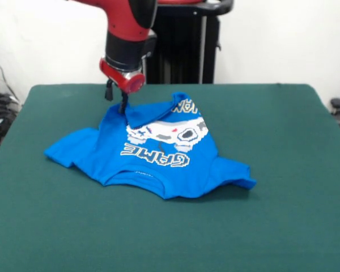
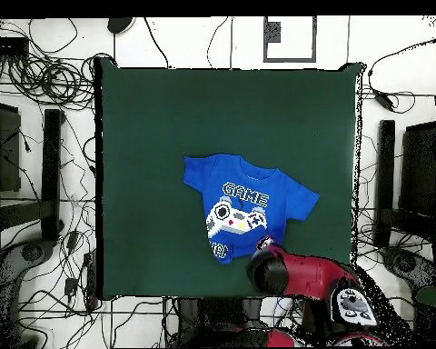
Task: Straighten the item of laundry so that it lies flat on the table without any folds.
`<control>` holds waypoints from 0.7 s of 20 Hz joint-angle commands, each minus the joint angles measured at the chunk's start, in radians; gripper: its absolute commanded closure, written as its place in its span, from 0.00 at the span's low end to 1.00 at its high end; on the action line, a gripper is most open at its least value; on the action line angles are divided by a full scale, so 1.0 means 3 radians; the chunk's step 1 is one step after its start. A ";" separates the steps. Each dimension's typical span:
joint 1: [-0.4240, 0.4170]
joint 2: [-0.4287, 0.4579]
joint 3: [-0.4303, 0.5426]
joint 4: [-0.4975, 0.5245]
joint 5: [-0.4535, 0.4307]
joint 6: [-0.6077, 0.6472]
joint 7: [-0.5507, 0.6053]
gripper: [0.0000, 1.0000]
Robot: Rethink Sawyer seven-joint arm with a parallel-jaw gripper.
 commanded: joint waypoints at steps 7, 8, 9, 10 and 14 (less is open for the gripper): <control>0.0221 -0.0143 0.0485 -0.0461 0.0319 0.0857 -0.0017 0.00; 0.0230 -0.0092 0.0487 -0.0491 0.0313 0.0805 0.0009 0.00; 0.0238 -0.0040 0.0489 -0.0521 0.0308 0.0753 0.0035 0.00; 0.0227 0.0011 0.0506 -0.0536 0.0308 0.0690 0.0060 0.00; 0.0284 0.0181 0.0484 -0.0597 0.0303 0.0467 0.0205 0.00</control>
